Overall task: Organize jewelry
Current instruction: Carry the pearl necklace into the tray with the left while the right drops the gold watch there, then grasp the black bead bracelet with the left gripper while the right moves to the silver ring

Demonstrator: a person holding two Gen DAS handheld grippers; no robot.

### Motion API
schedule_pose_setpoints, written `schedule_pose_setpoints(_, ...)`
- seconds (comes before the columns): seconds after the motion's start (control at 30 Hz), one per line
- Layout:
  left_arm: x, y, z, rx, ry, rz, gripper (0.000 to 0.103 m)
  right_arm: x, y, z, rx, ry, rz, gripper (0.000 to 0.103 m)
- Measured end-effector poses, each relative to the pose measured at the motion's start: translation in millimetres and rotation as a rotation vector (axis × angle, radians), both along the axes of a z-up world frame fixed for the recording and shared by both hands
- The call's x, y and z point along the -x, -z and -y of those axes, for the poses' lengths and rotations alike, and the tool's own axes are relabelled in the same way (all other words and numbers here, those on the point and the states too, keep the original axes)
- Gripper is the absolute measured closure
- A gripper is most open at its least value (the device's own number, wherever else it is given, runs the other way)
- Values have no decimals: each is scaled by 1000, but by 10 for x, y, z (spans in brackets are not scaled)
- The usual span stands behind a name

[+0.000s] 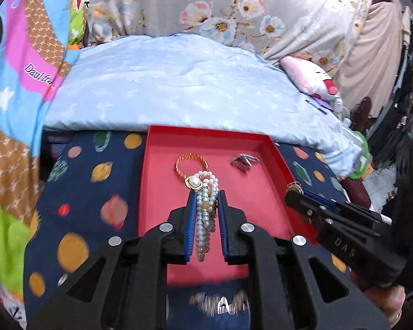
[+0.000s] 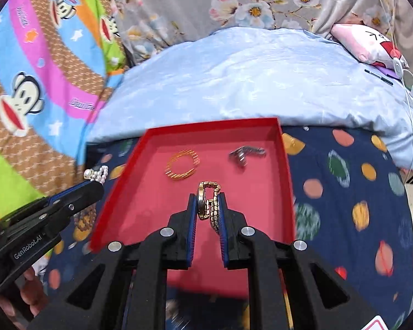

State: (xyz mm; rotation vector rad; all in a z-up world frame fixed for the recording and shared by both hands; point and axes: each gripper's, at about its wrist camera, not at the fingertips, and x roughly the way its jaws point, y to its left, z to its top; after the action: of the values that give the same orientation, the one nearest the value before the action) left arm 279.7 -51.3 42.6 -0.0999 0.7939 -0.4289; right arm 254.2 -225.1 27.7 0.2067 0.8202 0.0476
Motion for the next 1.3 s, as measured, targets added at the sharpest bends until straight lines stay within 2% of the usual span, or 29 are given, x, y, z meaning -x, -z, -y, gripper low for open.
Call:
schedule_pose_setpoints(0.2,-490,326,212,-7,-8,-64,89,-412,271,209,10,24,-37,90)
schedule_pose_setpoints(0.33,-637,542,315,-35,-6,-99,89,-546,440,286,17,31,-63,89)
schedule_pose_setpoints(0.4,-665,588,354,-43,-9,-105,88,-551,453,310,21,36,-51,84)
schedule_pose_setpoints(0.43,-674,586,366,-41,-13,-101,84,-526,411,320,38,48,-26,80)
schedule_pose_setpoints(0.47,-678,559,368,-32,-25,-85,67,-494,355,329,52,62,-1,71)
schedule_pose_setpoints(0.53,-640,454,333,-27,-59,-52,42,-377,183,365,62,81,54,68)
schedule_pose_setpoints(0.57,-605,381,296,-19,-72,-33,37,-302,95,391,62,88,72,68)
schedule_pose_setpoints(0.67,-421,143,163,-25,-92,2,32,1,-125,438,73,94,98,61)
schedule_pose_setpoints(0.7,-315,69,105,-32,-97,14,31,105,-170,441,76,97,103,55)
schedule_pose_setpoints(0.77,-100,-36,-9,-41,-101,22,31,437,-256,433,83,104,109,51)
schedule_pose_setpoints(0.9,363,-80,-249,-76,-140,21,31,993,-202,381,77,109,77,51)
schedule_pose_setpoints(1.0,700,13,-367,-110,-140,-5,31,1379,-33,306,83,114,24,51)
schedule_pose_setpoints(1.17,1213,349,-468,-167,-114,-69,31,1874,314,162,76,109,-69,51)
schedule_pose_setpoints(1.3,1490,599,-484,-161,-93,-130,31,2099,485,89,69,113,-102,51)
